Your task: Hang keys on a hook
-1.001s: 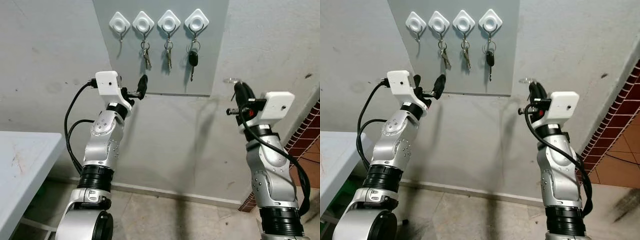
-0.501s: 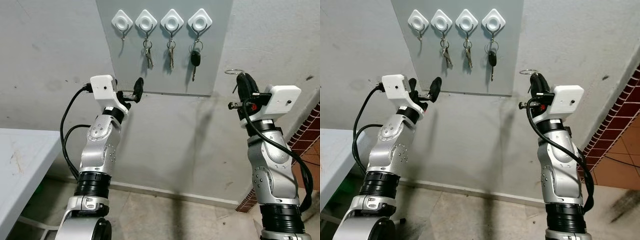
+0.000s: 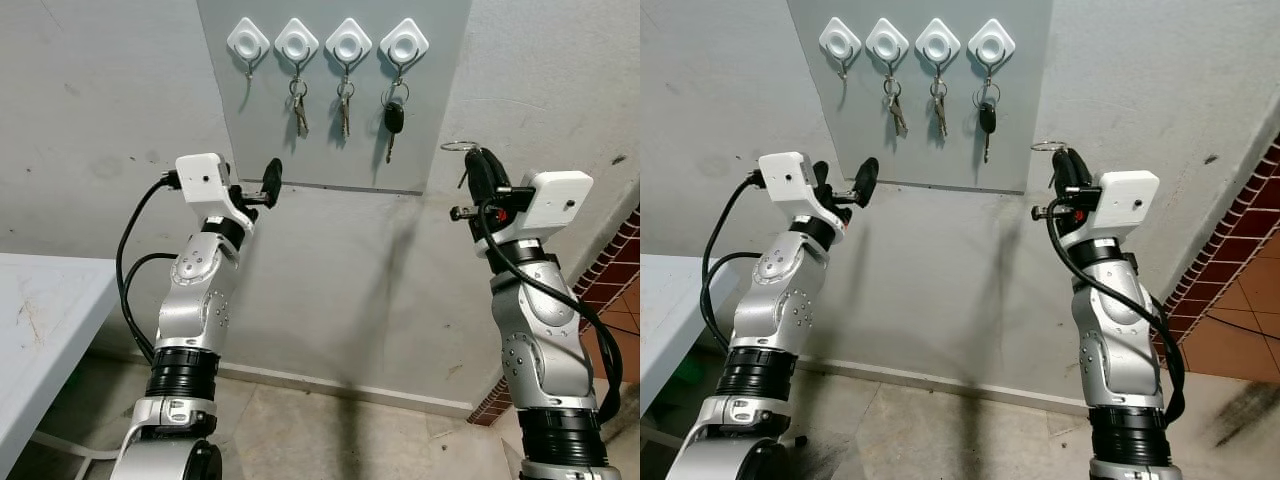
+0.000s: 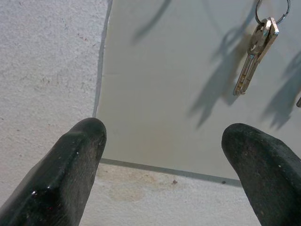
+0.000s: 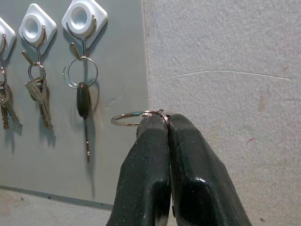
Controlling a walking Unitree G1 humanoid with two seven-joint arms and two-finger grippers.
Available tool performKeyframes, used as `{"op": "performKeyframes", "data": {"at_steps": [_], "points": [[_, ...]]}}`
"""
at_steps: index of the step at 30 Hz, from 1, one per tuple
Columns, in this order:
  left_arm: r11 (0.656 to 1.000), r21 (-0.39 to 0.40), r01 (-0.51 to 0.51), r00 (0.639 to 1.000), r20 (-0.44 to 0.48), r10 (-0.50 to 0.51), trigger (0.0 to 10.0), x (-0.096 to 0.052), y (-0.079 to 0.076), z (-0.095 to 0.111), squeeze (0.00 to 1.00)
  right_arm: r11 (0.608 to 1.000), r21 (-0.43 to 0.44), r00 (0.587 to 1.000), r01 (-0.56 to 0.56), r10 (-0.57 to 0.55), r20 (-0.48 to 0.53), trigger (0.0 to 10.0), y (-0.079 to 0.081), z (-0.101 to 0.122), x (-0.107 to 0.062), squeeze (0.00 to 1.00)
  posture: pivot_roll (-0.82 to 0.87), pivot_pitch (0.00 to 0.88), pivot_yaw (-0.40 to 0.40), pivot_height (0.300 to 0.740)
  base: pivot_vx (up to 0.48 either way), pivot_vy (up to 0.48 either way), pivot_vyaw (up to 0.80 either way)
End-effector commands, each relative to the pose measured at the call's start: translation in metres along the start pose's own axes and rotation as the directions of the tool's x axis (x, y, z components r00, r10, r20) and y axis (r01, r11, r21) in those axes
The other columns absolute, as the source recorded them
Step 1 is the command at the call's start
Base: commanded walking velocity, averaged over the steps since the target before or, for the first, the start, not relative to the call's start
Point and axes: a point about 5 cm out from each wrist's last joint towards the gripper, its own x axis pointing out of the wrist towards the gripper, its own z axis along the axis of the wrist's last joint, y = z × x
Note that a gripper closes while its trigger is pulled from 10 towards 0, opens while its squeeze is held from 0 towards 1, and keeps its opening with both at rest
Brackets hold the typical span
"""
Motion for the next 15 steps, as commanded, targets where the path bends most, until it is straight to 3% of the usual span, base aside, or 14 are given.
{"op": "performKeyframes", "data": {"at_steps": [1,15], "points": [[1.0,0.002,-0.015,1.0,0.011,0.015,10.0,-0.0018,0.0036,0.0044,0.0,1.0,0.003,1.0,-0.02,0.02,0.018,10.0,0.0047,0.0048,0.0033,0.0,-0.08,0.0,0.027,0.74,0.0,0.266,0.0],[1.0,0.002,-0.019,1.0,0.002,0.019,10.0,-0.0031,0.0043,0.0033,0.0,1.0,0.005,1.0,-0.025,0.025,0.008,10.0,0.0061,0.0033,0.0022,0.0,-0.08,0.0,0.023,0.74,0.0,0.303,0.0]]}}
